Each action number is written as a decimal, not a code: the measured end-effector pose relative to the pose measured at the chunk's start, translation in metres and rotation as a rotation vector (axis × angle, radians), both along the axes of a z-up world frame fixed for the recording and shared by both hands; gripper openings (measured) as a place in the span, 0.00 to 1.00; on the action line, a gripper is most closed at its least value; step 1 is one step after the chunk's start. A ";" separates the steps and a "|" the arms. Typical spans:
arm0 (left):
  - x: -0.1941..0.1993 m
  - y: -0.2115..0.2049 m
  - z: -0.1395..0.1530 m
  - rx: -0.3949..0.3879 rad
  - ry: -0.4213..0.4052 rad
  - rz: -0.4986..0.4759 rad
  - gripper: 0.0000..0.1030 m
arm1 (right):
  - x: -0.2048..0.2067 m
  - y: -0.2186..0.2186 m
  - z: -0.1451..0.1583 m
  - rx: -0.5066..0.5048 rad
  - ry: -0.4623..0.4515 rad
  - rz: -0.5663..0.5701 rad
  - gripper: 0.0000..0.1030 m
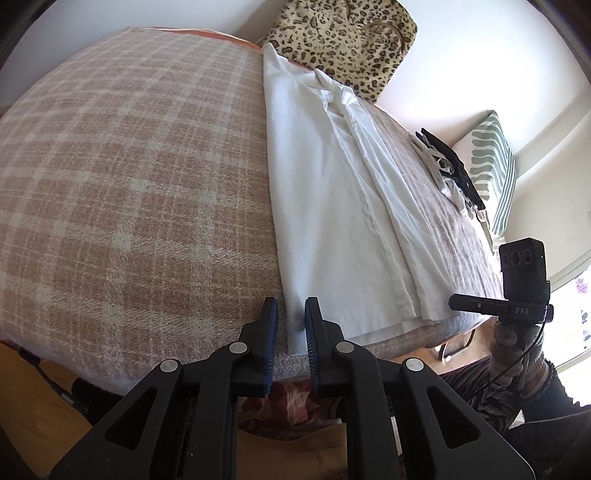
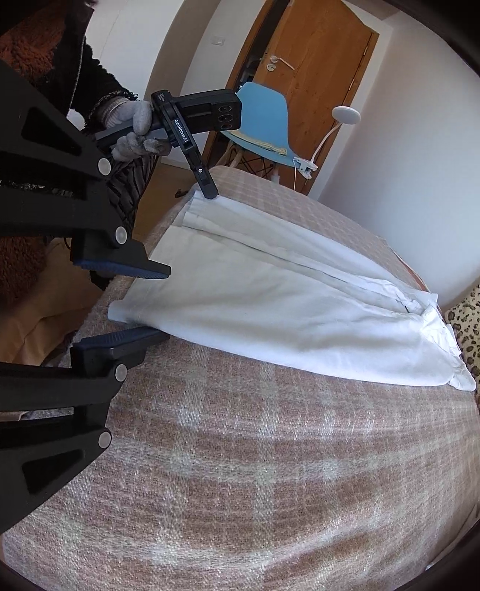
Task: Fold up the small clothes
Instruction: 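Lift the held hem and fold it over toward the collar with both tools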
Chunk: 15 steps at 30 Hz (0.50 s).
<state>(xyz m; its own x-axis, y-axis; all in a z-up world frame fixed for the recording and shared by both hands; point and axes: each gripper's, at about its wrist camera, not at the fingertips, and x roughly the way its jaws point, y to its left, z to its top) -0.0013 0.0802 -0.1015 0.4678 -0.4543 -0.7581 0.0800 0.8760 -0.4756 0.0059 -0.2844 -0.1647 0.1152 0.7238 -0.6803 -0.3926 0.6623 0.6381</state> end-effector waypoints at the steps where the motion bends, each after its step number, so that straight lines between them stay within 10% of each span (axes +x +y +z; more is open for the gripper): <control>1: 0.001 -0.001 0.000 0.002 0.000 -0.011 0.04 | 0.000 0.000 0.000 -0.007 -0.001 0.006 0.09; 15: 0.014 0.004 0.032 -0.045 -0.092 -0.009 0.03 | 0.013 -0.010 0.008 0.146 0.029 -0.047 0.02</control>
